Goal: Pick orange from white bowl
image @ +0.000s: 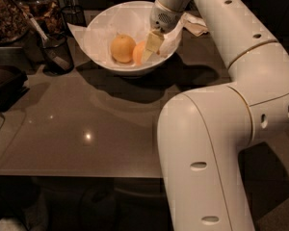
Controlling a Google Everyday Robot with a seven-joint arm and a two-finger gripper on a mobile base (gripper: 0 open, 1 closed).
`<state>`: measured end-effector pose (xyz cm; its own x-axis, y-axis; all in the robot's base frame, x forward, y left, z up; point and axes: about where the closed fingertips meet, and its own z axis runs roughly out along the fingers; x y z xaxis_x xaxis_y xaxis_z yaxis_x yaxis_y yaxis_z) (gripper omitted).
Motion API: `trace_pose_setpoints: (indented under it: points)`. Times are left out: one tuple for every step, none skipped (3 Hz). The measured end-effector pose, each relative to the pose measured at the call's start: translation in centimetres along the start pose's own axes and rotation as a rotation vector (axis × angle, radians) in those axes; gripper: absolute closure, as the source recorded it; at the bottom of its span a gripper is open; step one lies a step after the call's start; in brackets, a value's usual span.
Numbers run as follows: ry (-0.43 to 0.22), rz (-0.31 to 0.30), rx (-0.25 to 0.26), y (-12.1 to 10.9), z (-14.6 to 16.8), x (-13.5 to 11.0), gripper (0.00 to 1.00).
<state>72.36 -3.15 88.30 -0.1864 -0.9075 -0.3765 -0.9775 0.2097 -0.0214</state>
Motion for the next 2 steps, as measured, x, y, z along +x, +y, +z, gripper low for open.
trace_pose_setpoints:
  points:
    - [0.002, -0.007, -0.018, 0.0, 0.9, -0.1, 0.28]
    - [0.007, -0.006, -0.038, 0.1, 1.9, 0.1, 0.29]
